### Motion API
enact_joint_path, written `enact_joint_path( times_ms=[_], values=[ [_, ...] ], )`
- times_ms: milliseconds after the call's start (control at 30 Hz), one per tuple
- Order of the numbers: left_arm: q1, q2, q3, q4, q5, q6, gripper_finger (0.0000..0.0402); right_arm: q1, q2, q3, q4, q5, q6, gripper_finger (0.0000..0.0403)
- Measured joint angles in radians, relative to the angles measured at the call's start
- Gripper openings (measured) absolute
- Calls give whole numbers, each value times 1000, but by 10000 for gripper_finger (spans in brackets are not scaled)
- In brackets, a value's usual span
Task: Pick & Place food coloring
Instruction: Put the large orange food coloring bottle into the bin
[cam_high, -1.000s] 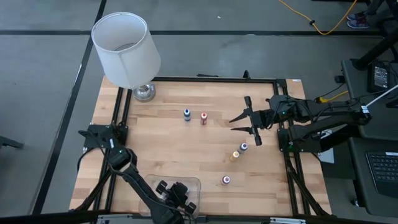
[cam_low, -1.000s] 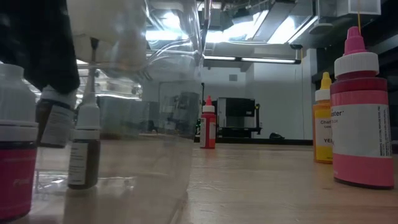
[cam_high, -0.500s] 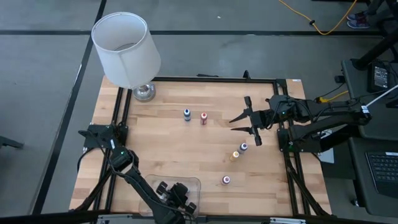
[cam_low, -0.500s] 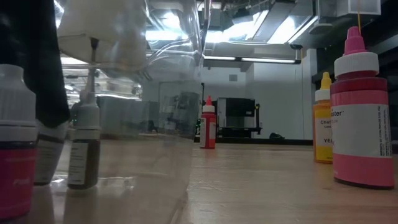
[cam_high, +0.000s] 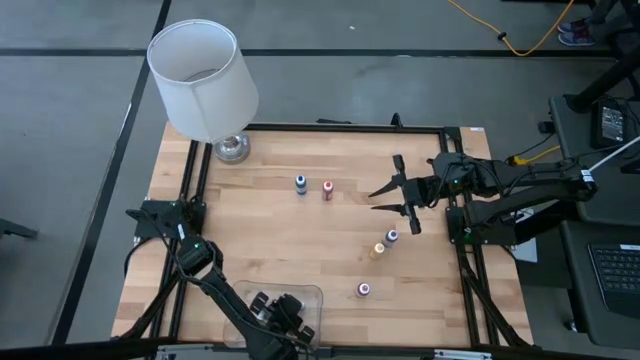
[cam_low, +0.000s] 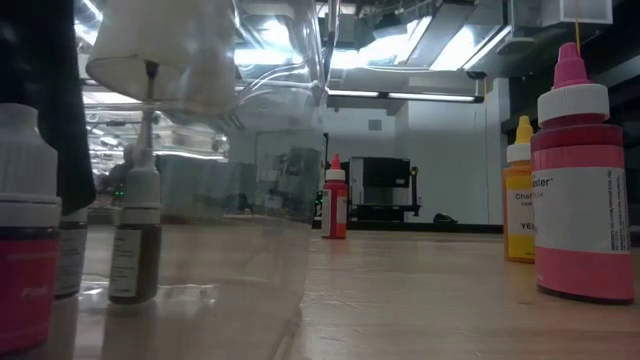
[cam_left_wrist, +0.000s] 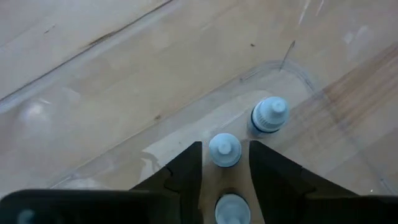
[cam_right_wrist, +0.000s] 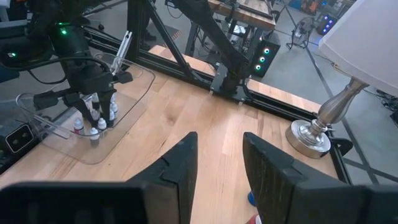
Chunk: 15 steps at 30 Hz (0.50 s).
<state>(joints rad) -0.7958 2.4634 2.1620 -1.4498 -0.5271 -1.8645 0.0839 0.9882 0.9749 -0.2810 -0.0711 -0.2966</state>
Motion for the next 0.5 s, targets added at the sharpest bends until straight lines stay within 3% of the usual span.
enact_joint_path(
  times_ms=[267, 500],
  values=[
    [2, 0, 0, -18, -5, -1, 158, 0, 0, 0, -1, 0, 0, 129],
    [9, 0, 0, -31, -5, -5, 157, 0, 0, 0, -1, 0, 0, 129]
  ],
)
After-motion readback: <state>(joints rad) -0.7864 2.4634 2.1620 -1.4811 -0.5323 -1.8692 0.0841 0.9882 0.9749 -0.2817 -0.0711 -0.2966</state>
